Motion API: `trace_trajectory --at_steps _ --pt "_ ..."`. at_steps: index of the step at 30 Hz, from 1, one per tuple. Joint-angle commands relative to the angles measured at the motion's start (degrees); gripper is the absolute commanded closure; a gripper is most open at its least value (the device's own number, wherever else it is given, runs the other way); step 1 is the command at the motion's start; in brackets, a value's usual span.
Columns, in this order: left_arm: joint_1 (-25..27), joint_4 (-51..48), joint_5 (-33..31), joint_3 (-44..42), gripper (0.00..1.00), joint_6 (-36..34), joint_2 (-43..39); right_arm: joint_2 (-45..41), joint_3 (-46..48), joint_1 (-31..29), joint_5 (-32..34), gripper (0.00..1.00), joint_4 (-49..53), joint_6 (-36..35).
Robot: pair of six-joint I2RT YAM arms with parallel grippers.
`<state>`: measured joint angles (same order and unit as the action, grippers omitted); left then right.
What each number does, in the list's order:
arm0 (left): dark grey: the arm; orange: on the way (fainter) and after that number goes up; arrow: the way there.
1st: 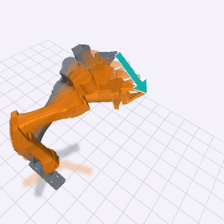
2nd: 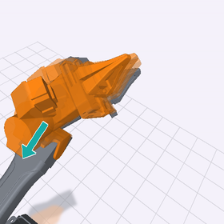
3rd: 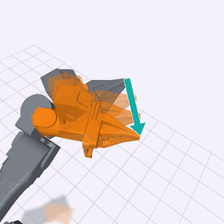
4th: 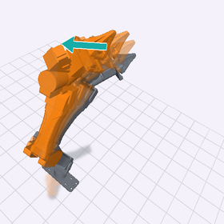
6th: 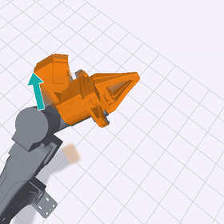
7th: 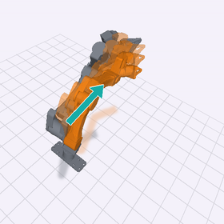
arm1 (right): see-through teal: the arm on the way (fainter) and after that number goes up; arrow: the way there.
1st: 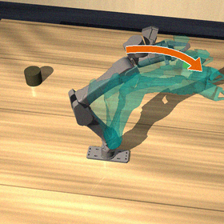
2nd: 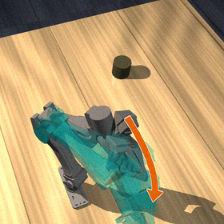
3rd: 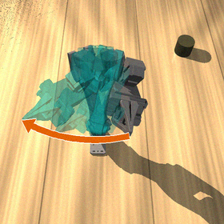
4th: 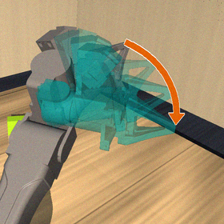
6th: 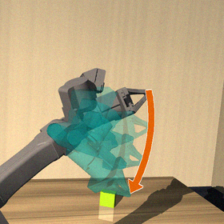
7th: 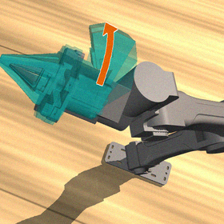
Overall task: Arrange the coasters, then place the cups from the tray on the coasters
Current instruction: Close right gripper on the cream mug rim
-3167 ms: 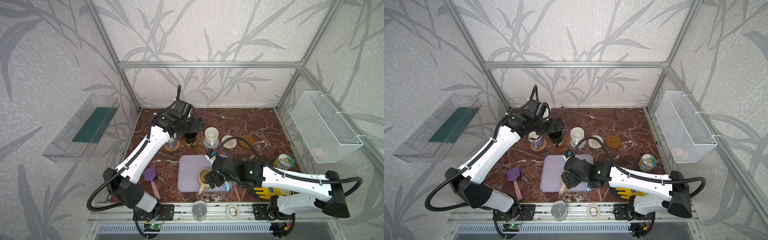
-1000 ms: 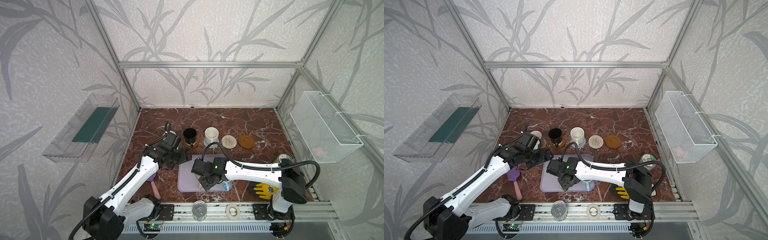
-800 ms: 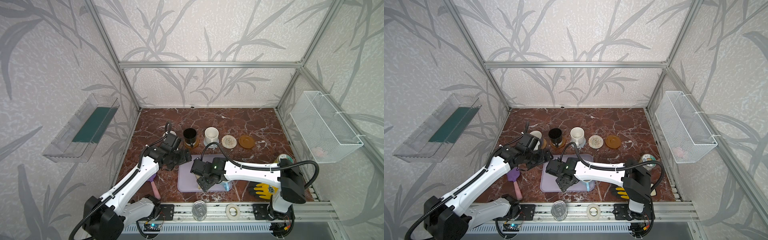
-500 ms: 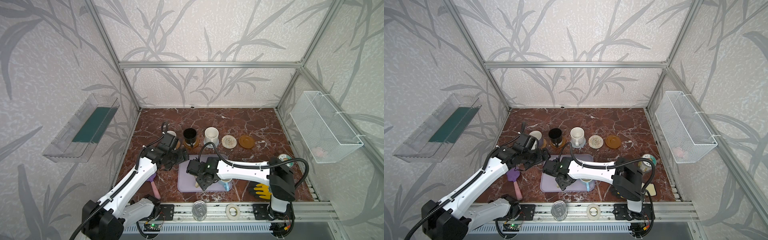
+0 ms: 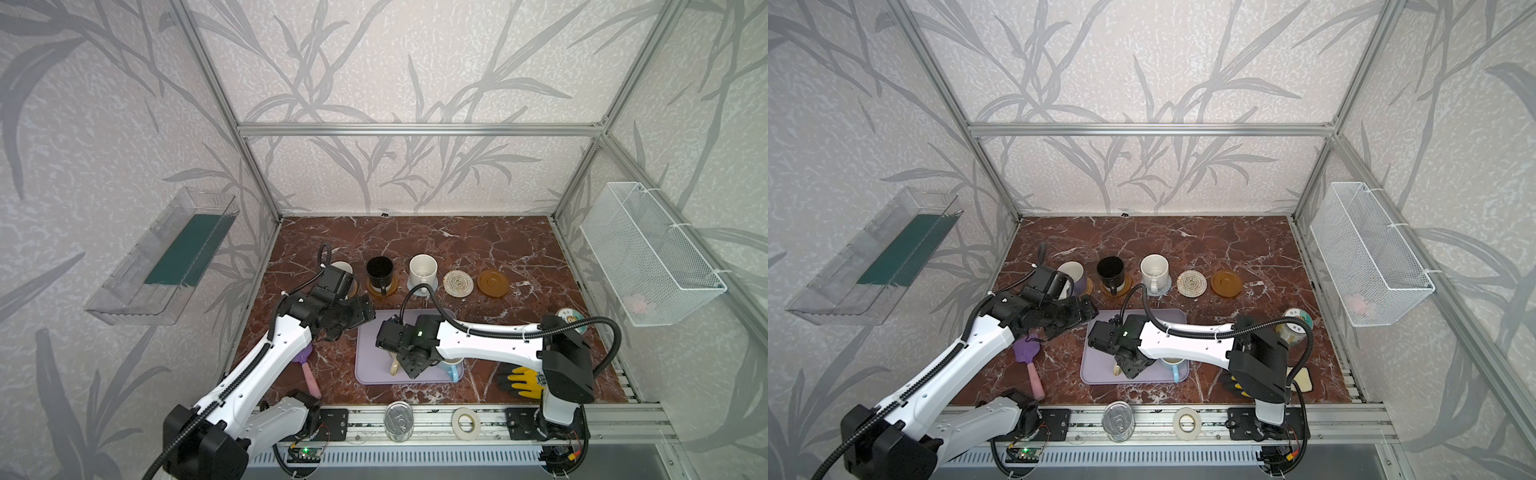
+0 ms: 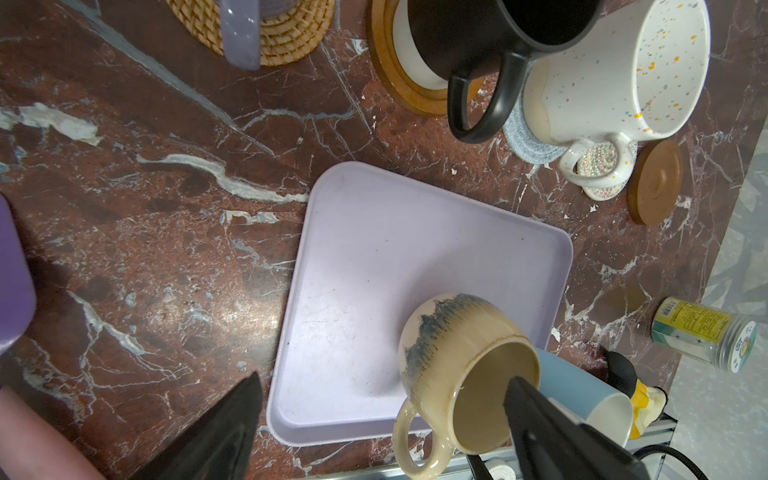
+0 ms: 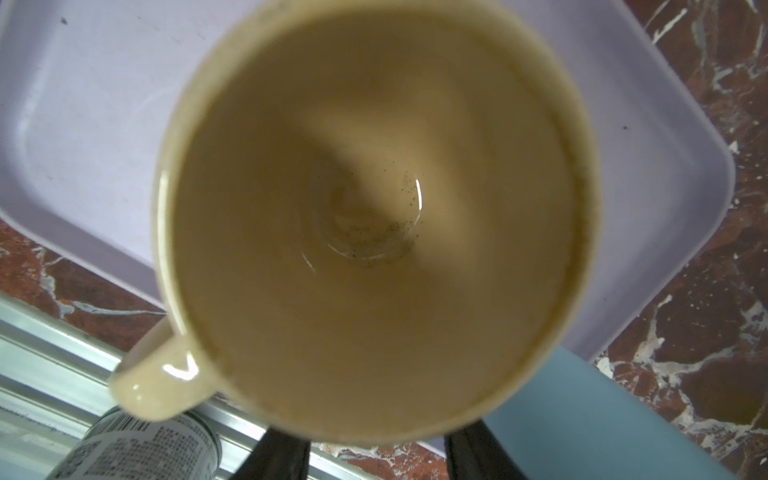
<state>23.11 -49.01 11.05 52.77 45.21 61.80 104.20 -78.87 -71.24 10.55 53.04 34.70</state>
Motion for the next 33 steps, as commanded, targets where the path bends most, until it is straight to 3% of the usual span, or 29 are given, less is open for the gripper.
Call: trace_trajectory --at_steps 1,4,11,19,23,25,33 --pt "-0.4 -0.2 -0.1 1.1 0.07 0.7 -0.4 -2.3 0.7 0.2 0.5 0.5 -0.9 -0.1" --pt "-0.5 -0.2 -0.1 0.9 0.07 0.7 -0.5 -3.1 0.1 0.1 -0.1 0.49 -0.3 0.4" --pt "-1.6 -1.1 0.0 1.2 0.07 -0.1 -1.5 -5.0 -0.2 0.2 -4.3 0.28 -2.2 0.7" --pt "-2.7 -0.4 1.6 -3.5 0.29 3.1 -2.3 2.4 -7.9 0.2 -5.1 0.13 3.8 0.1" --pt "-2.7 2.6 4.3 -6.8 0.56 5.6 -2.2 2.3 -8.2 0.1 -3.7 0.07 5.2 1.3" --pt "-2.6 3.6 6.7 -8.0 0.64 6.3 -1.3 2.1 -8.3 0.1 -3.2 0.04 6.0 1.4" --pt "-2.6 2.1 4.8 -7.4 0.72 6.1 -1.5 0.6 -9.0 0.1 -5.8 0.01 6.6 1.4"
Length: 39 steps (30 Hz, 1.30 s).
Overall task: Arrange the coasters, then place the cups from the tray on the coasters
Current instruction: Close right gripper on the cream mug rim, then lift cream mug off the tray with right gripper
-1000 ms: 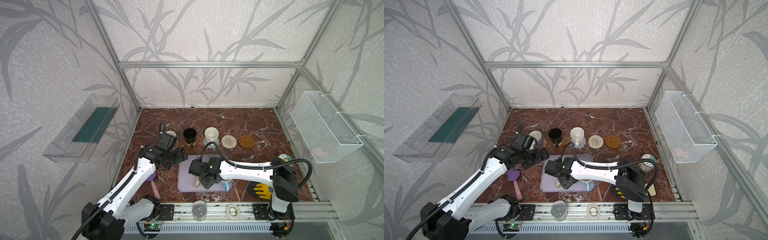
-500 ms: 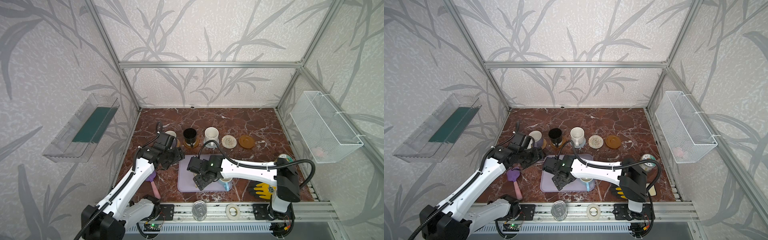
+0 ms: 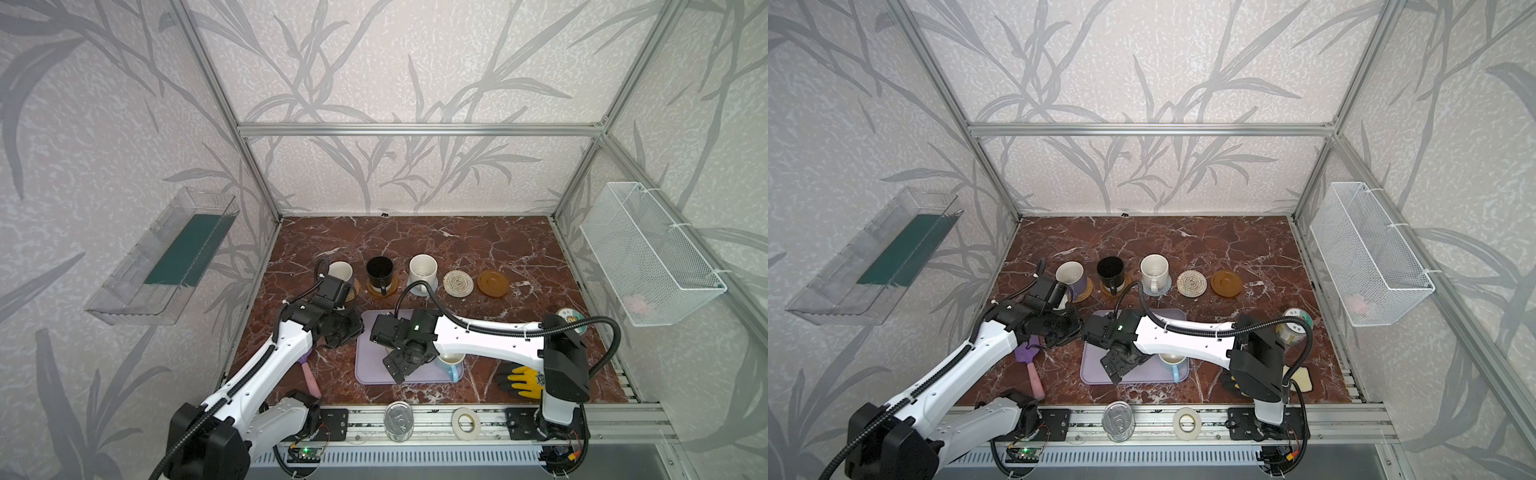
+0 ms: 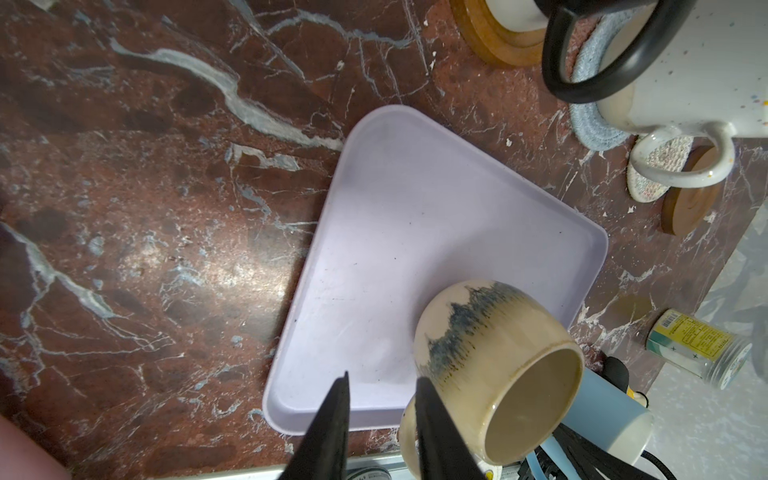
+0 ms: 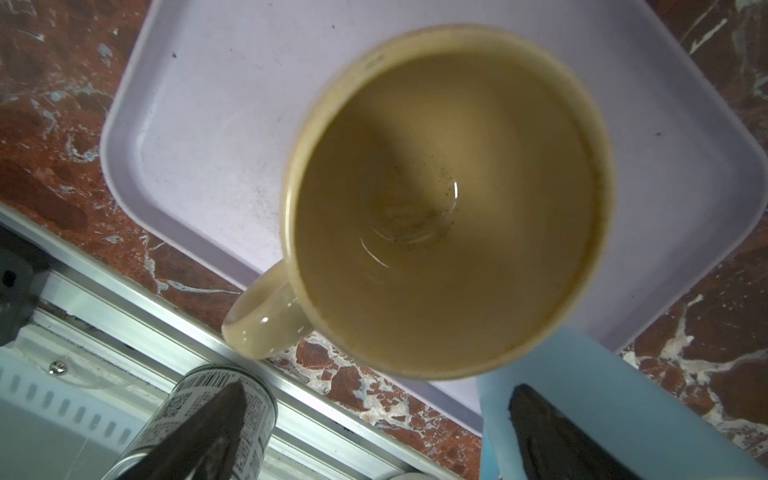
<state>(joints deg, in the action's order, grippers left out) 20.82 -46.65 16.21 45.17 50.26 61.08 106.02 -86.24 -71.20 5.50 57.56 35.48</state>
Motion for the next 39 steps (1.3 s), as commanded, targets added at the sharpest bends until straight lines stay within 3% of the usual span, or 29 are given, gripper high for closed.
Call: trace_trajectory --at_steps 1,10,15,26,31,34,39 --pt "-0.3 -0.1 -0.4 0.2 0.72 1.2 -0.6 -0.6 -2.2 0.0 -1.1 0.01 2.2 0.6" --pt "-0.3 0.6 -0.4 -2.8 0.78 3.4 -3.6 3.4 -8.0 -2.4 -0.2 0.01 5.7 3.4" --pt "-0.3 0.6 -0.2 -3.4 0.78 3.4 -4.0 9.9 -12.8 -2.2 -0.6 0.03 10.7 4.1" --pt "-0.3 0.2 -0.9 -4.1 0.78 2.8 -5.9 15.5 -20.3 -2.2 9.1 0.06 20.0 6.3" --pt "-0.3 0.5 -1.0 -4.6 0.78 3.0 -6.3 14.7 -19.2 -1.5 8.9 0.08 17.1 5.8" --pt "-0.3 0.6 -1.8 -5.0 0.78 3.0 -6.9 14.0 -18.4 -1.2 8.8 0.12 16.0 5.9" --pt "-0.4 0.6 -4.0 -4.7 0.78 2.7 -8.9 12.6 -16.6 -0.7 8.1 0.28 16.5 7.3"
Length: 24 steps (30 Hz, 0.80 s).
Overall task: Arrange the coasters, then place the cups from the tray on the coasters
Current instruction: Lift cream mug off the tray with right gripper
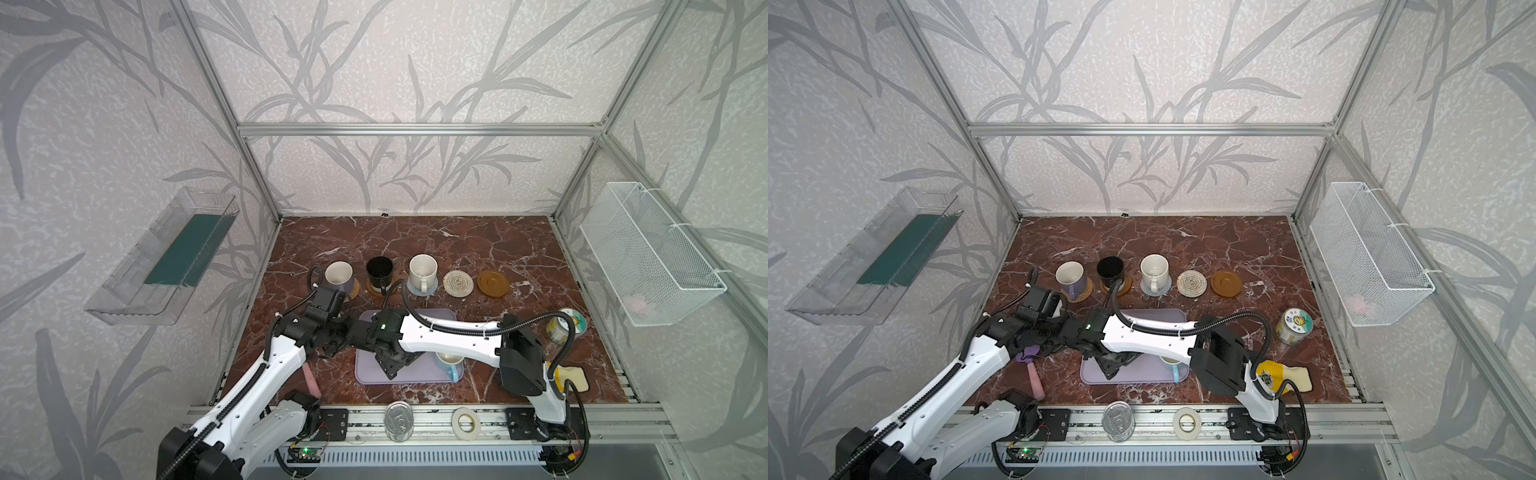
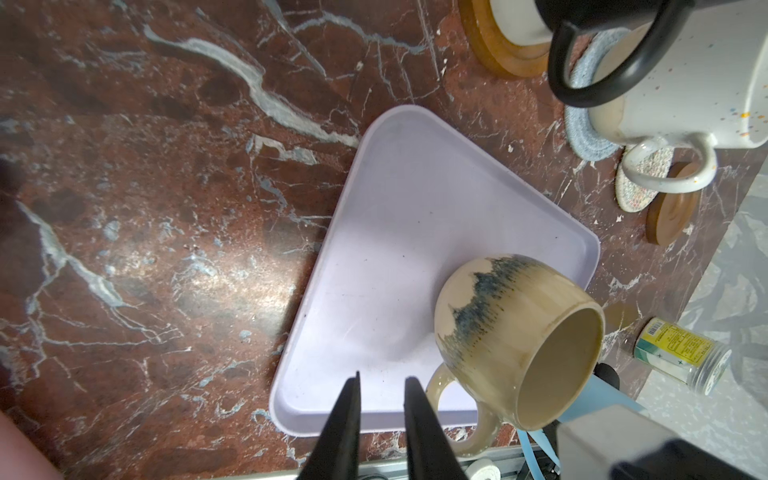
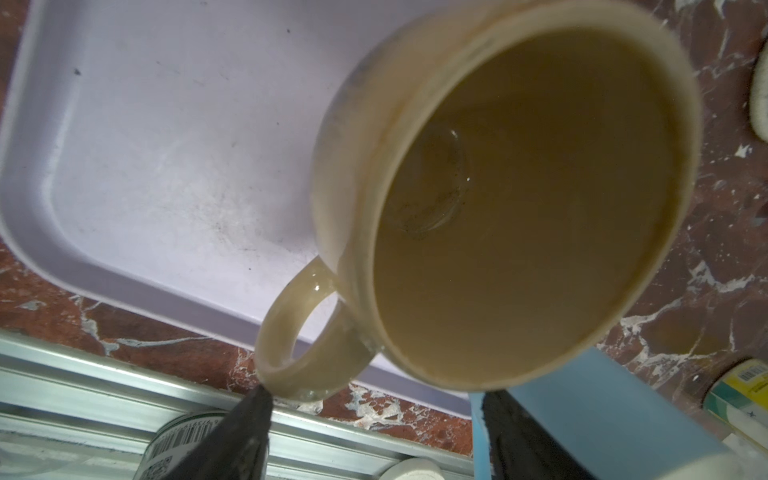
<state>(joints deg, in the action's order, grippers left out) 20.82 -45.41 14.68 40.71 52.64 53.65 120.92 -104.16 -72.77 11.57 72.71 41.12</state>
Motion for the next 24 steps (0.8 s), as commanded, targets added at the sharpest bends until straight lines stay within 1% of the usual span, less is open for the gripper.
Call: trace_trajectory --at_steps 1,2,4,8,10,13,17,20,24 --pt "-0.4 -0.7 -2.3 -0.3 0.78 0.3 -1.4 -2.6 1.6 0.9 1.8 0.31 1.4 1.8" --pt "-0.4 -0.7 -2.1 -0.3 0.78 0.3 -1.3 -3.0 2.0 0.9 1.4 0.34 1.3 1.8" --pt "-0.4 -0.8 -2.0 -0.4 0.78 0.1 -1.1 -3.9 2.8 0.8 -0.2 0.36 -0.1 0.9" --pt "-0.5 -0.9 -2.2 -0.6 0.78 -0.1 -1.4 -6.8 5.3 0.1 -2.0 0.34 -3.6 0.8" --pt "-0.4 -0.8 -2.4 -0.7 0.78 -0.2 -1.5 -7.7 7.3 0.7 -4.8 0.33 -6.9 0.3" --pt "-0.4 -0.8 -2.3 -0.8 0.78 -0.3 -1.6 -7.8 8.6 1.7 -7.7 0.33 -10.1 0.1" --pt "-0.5 -1.0 -2.6 -1.0 0.78 -0.5 -2.0 -5.5 7.9 2.6 -9.1 0.34 -9.2 0.7" --pt "-0.5 -0.9 -2.6 -1.1 0.77 -0.4 -2.2 -4.2 6.7 2.9 -8.2 0.37 -8.2 1.1" --pt "-0.5 -1.1 -2.9 -1.5 0.77 -0.3 -3.0 -1.7 2.4 2.9 -3.1 0.41 -3.5 1.7"
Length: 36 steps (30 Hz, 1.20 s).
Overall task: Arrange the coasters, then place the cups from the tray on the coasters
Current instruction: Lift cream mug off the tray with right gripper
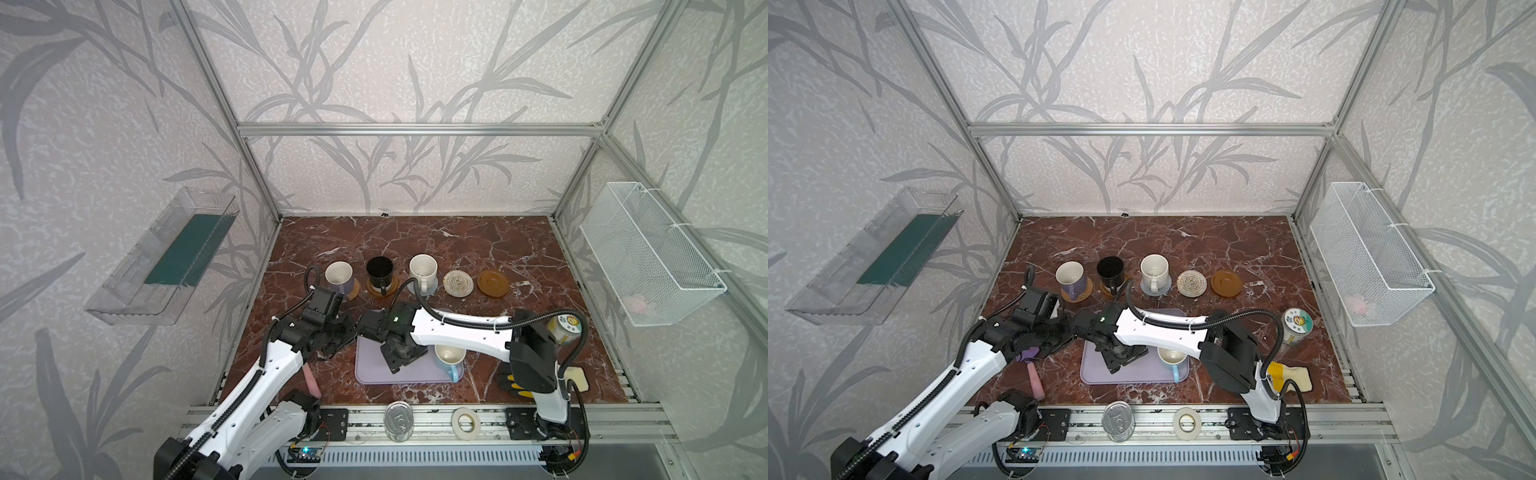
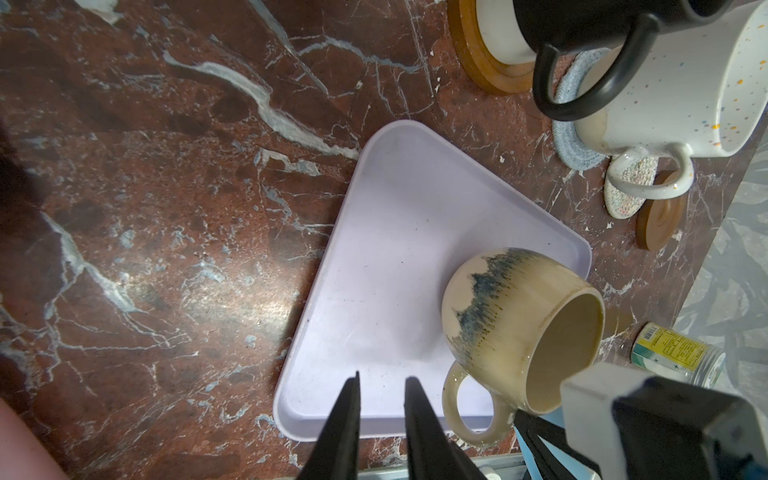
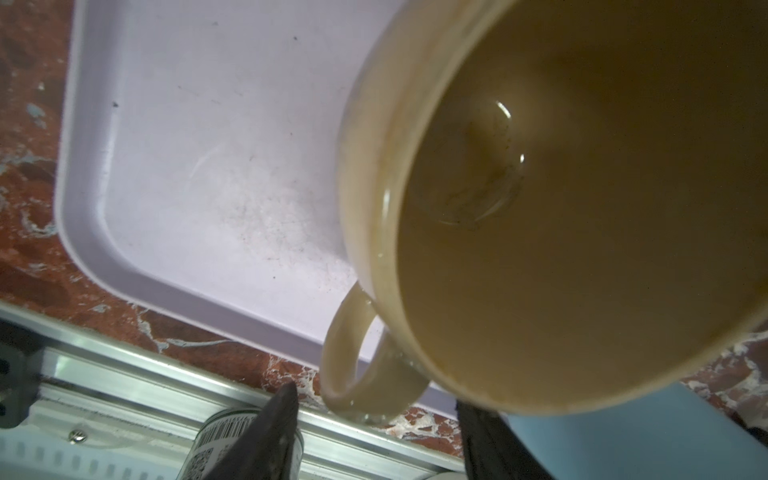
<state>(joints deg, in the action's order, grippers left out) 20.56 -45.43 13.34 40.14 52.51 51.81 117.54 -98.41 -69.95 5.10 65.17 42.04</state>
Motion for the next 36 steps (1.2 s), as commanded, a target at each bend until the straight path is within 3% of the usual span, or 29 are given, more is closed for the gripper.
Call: trace_trajectory --at_steps 1,10,16,20,28,36 --pt "-0.3 -1.2 -1.6 -1.0 0.77 0.0 -1.3 2.4 -4.0 0.1 4.3 0.42 4.8 1.0" --pt "-0.3 -0.3 -1.9 -1.8 0.77 0.5 -1.7 2.9 -3.0 0.6 4.1 0.56 4.7 0.8" --pt "-0.3 -0.2 -2.0 -1.0 0.78 0.5 -1.1 -0.3 2.4 0.8 2.9 0.63 1.9 -0.2" --pt "-0.3 0.1 -2.1 -0.9 0.77 0.3 -1.2 -2.8 6.6 1.2 2.1 0.63 -1.5 -0.9" --pt "-0.3 1.4 -2.1 -0.3 0.77 0.4 0.7 -0.9 4.9 1.2 3.9 0.57 -1.1 -2.5" --pt "-0.3 2.7 -2.7 0.0 0.78 0.4 1.3 -3.2 6.7 1.2 4.3 0.72 -3.5 -3.1"
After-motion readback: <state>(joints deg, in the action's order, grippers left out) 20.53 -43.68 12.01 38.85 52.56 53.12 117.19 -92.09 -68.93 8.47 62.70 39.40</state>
